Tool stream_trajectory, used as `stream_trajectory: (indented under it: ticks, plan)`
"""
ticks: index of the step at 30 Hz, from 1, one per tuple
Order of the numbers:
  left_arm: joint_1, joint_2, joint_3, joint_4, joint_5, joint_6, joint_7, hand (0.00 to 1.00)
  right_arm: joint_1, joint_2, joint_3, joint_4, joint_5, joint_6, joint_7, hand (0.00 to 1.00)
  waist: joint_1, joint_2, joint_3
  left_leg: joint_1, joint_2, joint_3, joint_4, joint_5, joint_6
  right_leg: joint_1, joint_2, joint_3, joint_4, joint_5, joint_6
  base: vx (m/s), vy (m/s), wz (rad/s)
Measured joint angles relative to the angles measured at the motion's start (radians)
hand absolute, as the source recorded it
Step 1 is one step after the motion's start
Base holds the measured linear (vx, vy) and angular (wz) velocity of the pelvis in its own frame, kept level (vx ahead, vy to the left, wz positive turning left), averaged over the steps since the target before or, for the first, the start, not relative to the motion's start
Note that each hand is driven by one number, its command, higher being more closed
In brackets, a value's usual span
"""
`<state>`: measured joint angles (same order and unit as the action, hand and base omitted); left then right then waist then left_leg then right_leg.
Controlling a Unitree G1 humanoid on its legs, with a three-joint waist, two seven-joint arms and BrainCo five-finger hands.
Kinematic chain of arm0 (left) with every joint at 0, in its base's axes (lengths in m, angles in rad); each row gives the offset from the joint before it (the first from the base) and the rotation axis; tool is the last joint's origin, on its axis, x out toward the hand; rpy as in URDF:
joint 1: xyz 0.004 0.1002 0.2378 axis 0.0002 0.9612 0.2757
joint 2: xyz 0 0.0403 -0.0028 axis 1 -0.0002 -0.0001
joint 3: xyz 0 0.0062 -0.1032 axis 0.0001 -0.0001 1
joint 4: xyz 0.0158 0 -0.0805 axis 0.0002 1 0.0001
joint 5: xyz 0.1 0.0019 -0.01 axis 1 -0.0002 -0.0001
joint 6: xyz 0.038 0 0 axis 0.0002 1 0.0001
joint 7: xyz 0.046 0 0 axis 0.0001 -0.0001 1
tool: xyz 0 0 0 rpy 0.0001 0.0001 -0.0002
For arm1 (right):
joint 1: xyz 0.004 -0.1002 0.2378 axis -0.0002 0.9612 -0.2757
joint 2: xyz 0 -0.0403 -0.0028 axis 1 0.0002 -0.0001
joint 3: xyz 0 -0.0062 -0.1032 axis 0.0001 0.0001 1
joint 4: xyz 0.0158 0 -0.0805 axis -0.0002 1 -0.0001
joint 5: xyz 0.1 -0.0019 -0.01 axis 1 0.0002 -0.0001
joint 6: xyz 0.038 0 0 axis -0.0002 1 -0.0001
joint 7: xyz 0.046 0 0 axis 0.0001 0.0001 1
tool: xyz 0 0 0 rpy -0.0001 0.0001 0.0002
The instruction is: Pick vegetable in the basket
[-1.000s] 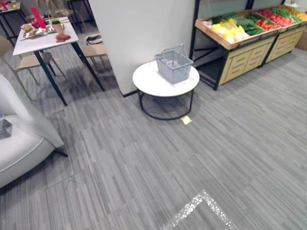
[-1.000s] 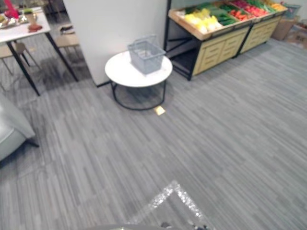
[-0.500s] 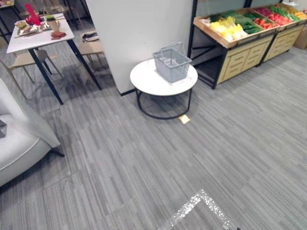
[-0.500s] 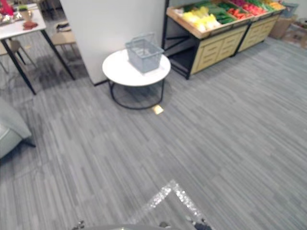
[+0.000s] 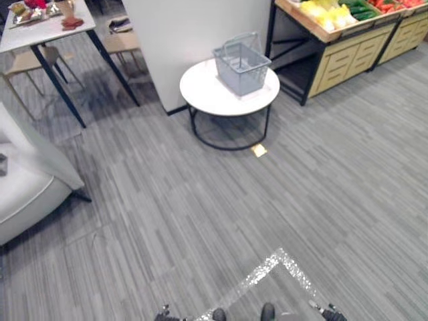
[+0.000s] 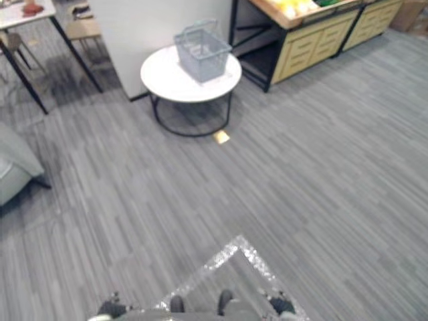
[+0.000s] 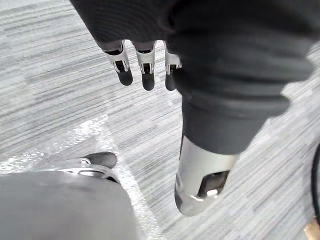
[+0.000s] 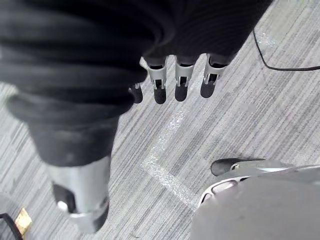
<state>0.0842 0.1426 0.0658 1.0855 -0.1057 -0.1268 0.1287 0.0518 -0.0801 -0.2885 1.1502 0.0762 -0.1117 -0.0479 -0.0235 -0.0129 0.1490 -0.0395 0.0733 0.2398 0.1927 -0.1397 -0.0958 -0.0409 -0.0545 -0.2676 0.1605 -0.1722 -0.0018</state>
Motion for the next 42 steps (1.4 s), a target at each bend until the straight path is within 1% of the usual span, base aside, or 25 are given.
stream_trajectory:
  ticks: [2, 3, 5, 8, 10, 12, 14, 15, 16, 18, 19, 22, 23, 25, 26, 28, 29, 30, 32, 33, 35, 38, 40, 41, 42]
  plan:
    - [0.001, -0.009, 0.0, -0.088, -0.002, -0.001, 0.003, 0.0, -0.001, -0.005, 0.038, -0.02, -0.001, -0.003, -0.002, 0.0, 0.003, -0.005, 0.017, -0.111, 0.039, 0.002, 0.275, -0.003, 0.006, 0.038, 0.0, -0.009, -0.005, -0.016, -0.015, 0.01, -0.125, 0.14]
    - [0.007, -0.022, -0.002, -0.129, -0.001, -0.004, 0.003, 0.0, -0.001, -0.015, 0.059, -0.038, -0.001, -0.003, -0.004, 0.0, 0.007, 0.006, 0.028, -0.151, 0.061, -0.001, 0.382, 0.004, 0.015, 0.062, 0.007, -0.011, -0.006, -0.017, -0.017, 0.04, -0.125, 0.04]
    - [0.023, -0.053, -0.009, -0.169, -0.002, -0.018, 0.002, 0.0, 0.0, -0.04, 0.093, -0.058, -0.003, -0.004, -0.007, 0.0, 0.011, 0.015, 0.035, -0.197, 0.076, -0.017, 0.48, -0.005, 0.014, 0.088, 0.007, -0.007, -0.008, -0.026, -0.013, 0.07, -0.061, -0.05]
    - [0.021, -0.061, -0.021, -0.225, -0.001, -0.026, 0.002, 0.0, -0.01, -0.059, 0.103, -0.102, -0.033, -0.004, -0.005, 0.0, 0.008, 0.023, 0.041, -0.258, 0.056, -0.045, 0.401, -0.023, 0.008, 0.1, -0.013, 0.002, -0.022, -0.031, -0.013, 0.15, 0.054, -0.02]
    - [0.03, -0.061, -0.02, -0.288, -0.001, -0.032, 0.005, 0.0, -0.011, -0.061, 0.11, -0.145, -0.034, -0.006, 0.005, 0.0, 0.02, 0.023, 0.042, -0.269, 0.026, -0.066, 0.151, 0.023, 0.0, 0.104, -0.038, 0.011, -0.038, -0.036, 0.011, 0.21, 0.165, -0.13]
    - [0.031, -0.06, -0.019, -0.32, 0.0, -0.039, 0.014, 0.0, -0.016, -0.077, 0.138, -0.171, -0.035, -0.013, 0.007, 0.0, 0.034, 0.048, 0.043, -0.268, 0.024, -0.115, -0.105, 0.129, -0.012, 0.124, -0.039, 0.031, -0.056, -0.047, 0.043, 0.28, 0.245, -0.26]
    - [0.034, -0.06, -0.02, -0.325, 0.003, -0.038, 0.023, 0.0, -0.02, -0.081, 0.151, -0.173, -0.035, -0.024, 0.007, 0.0, 0.051, 0.074, 0.045, -0.28, 0.04, -0.15, -0.163, 0.17, -0.013, 0.174, -0.038, 0.054, -0.07, -0.07, 0.089, 0.35, 0.298, -0.4]
    - [0.037, -0.056, -0.019, -0.325, 0.003, -0.038, 0.025, 0.0, -0.019, -0.077, 0.152, -0.173, -0.035, -0.025, 0.007, 0.0, 0.056, 0.072, 0.039, -0.275, 0.034, -0.136, -0.127, 0.248, -0.004, 0.196, -0.056, 0.073, -0.076, -0.084, 0.112, 0.34, 0.264, -0.4]
    - [0.036, -0.051, -0.019, -0.325, 0.004, -0.038, 0.026, 0.0, -0.028, -0.061, 0.172, -0.167, -0.036, -0.025, 0.009, 0.0, 0.058, 0.044, 0.035, -0.278, 0.002, -0.115, -0.08, 0.242, 0.038, 0.207, -0.089, 0.106, -0.083, -0.085, 0.119, 0.42, 0.293, -0.3]
    - [0.015, -0.031, -0.015, -0.326, 0.009, -0.038, 0.026, 0.0, -0.053, -0.04, 0.19, -0.166, -0.037, -0.027, 0.015, 0.0, 0.057, 0.013, 0.035, -0.297, -0.022, -0.087, -0.02, 0.192, 0.062, 0.182, -0.132, 0.149, -0.06, -0.04, 0.149, 0.49, 0.344, -0.23]
    - [0.019, -0.03, -0.013, -0.324, 0.021, -0.037, 0.024, 0.0, -0.059, -0.033, 0.19, -0.164, -0.038, -0.028, 0.015, 0.0, 0.059, -0.003, 0.03, -0.289, -0.033, -0.055, 0.005, 0.166, 0.098, 0.17, -0.156, 0.183, -0.033, -0.019, 0.167, 0.48, 0.325, -0.39]
    - [0.031, -0.032, -0.014, -0.324, 0.051, -0.037, 0.022, 0.0, -0.049, -0.037, 0.172, -0.154, -0.04, -0.032, 0.015, 0.0, 0.055, -0.008, 0.019, -0.239, -0.059, -0.027, 0.009, 0.119, 0.13, 0.142, -0.184, 0.227, 0.071, 0.041, 0.176, 0.32, 0.196, -0.27]
    - [0.032, -0.03, -0.013, -0.325, 0.069, -0.037, 0.021, 0.0, -0.039, -0.037, 0.154, -0.142, -0.046, -0.031, 0.015, 0.0, 0.053, -0.006, 0.015, -0.207, -0.066, -0.022, -0.007, 0.105, 0.137, 0.093, -0.19, 0.246, 0.187, 0.081, 0.167, 0.34, 0.245, -0.21]
    - [0.035, -0.025, -0.019, -0.324, 0.089, -0.037, 0.019, 0.0, -0.014, -0.037, 0.122, -0.111, -0.077, -0.028, 0.014, 0.0, 0.051, -0.008, 0.013, -0.138, -0.077, -0.012, -0.045, 0.068, 0.144, -0.015, -0.211, 0.249, 0.434, 0.184, 0.151, 0.33, 0.254, -0.14]
    - [0.04, -0.021, -0.03, -0.323, 0.089, -0.035, 0.016, 0.0, 0.008, -0.036, 0.108, -0.097, -0.077, -0.022, 0.013, 0.0, 0.045, -0.015, 0.012, -0.095, -0.089, -0.005, -0.057, 0.051, 0.161, -0.08, -0.236, 0.249, 0.587, 0.28, 0.135, 0.33, 0.213, -0.02]
    - [0.046, -0.022, -0.041, -0.322, 0.089, -0.033, 0.015, 0.0, 0.023, -0.035, 0.088, -0.071, -0.077, -0.019, 0.011, 0.0, 0.024, -0.01, 0.015, -0.03, -0.099, -0.011, -0.076, 0.038, 0.176, -0.169, -0.253, 0.227, 0.796, 0.268, 0.118, 0.35, 0.172, 0.07]
    - [0.048, -0.021, -0.047, -0.322, 0.09, -0.03, 0.012, 0.0, 0.035, -0.033, 0.062, -0.071, -0.077, -0.018, 0.01, 0.0, 0.011, 0.0, 0.022, 0.03, -0.1, -0.019, -0.112, 0.036, 0.178, -0.206, -0.252, 0.187, 0.881, 0.229, 0.089, 0.33, 0.105, 0.1]
    - [0.049, -0.019, -0.053, -0.321, 0.091, -0.026, 0.01, 0.0, 0.046, -0.027, 0.039, -0.072, -0.076, -0.017, 0.008, 0.0, -0.003, 0.008, 0.026, 0.087, -0.1, -0.028, -0.147, 0.032, 0.177, -0.231, -0.243, 0.143, 0.907, 0.178, 0.087, 0.3, 0.074, 0.07]
    - [0.035, -0.019, -0.053, -0.301, 0.094, -0.025, 0.009, 0.0, 0.055, -0.016, 0.005, -0.074, -0.076, -0.019, 0.007, 0.0, -0.005, 0.015, 0.033, 0.137, -0.099, -0.03, -0.163, 0.009, 0.176, -0.269, -0.234, 0.091, 0.88, 0.103, 0.08, 0.18, -0.031, -0.02]
    - [0.018, -0.025, -0.039, -0.26, 0.101, -0.022, 0.01, 0.0, 0.054, -0.012, -0.019, -0.073, -0.076, -0.019, 0.007, 0.0, -0.008, 0.014, 0.035, 0.172, -0.093, -0.029, -0.161, -0.016, 0.172, -0.292, -0.217, 0.041, 0.773, 0.063, 0.068, 0.18, -0.089, -0.05]
    - [0.005, -0.035, -0.016, -0.223, 0.108, -0.019, 0.012, 0.0, 0.056, -0.006, -0.03, -0.072, -0.076, -0.009, 0.005, 0.0, -0.01, 0.017, 0.036, 0.196, -0.077, -0.027, -0.148, -0.053, 0.153, -0.305, -0.196, -0.012, 0.578, 0.065, 0.069, 0.16, -0.117, -0.01]
    - [-0.004, -0.059, 0.022, -0.169, 0.107, -0.015, 0.018, 0.0, 0.053, 0.021, -0.067, -0.073, -0.076, 0.002, -0.002, 0.0, -0.009, 0.018, 0.036, 0.222, -0.031, -0.036, -0.118, -0.105, 0.104, -0.307, -0.154, -0.023, 0.222, 0.101, 0.107, 0.26, -0.223, 0.07]
    - [-0.004, -0.062, 0.031, -0.144, 0.108, -0.015, 0.018, 0.0, 0.059, 0.025, -0.066, -0.073, -0.077, 0.011, -0.003, 0.0, -0.005, 0.007, 0.034, 0.241, 0.004, -0.048, -0.102, -0.15, 0.048, -0.301, -0.137, 0.007, -0.044, 0.178, 0.118, 0.38, -0.295, 0.12]
    - [-0.006, -0.063, 0.041, -0.137, 0.108, -0.015, 0.017, 0.0, 0.059, 0.029, -0.066, -0.073, -0.077, 0.013, -0.003, 0.0, -0.006, 0.001, 0.033, 0.253, 0.009, -0.055, -0.103, -0.161, 0.035, -0.295, -0.141, 0.013, -0.075, 0.179, 0.12, 0.47, -0.384, 0.27]
    - [-0.01, -0.062, 0.056, -0.122, 0.108, -0.015, 0.016, 0.0, 0.061, 0.038, -0.07, -0.074, -0.078, 0.016, -0.004, 0.0, -0.006, -0.016, 0.034, 0.292, 0.024, -0.065, -0.119, -0.187, 0.005, -0.275, -0.147, 0.026, -0.102, 0.229, 0.129, 0.51, -0.4, 0.2]
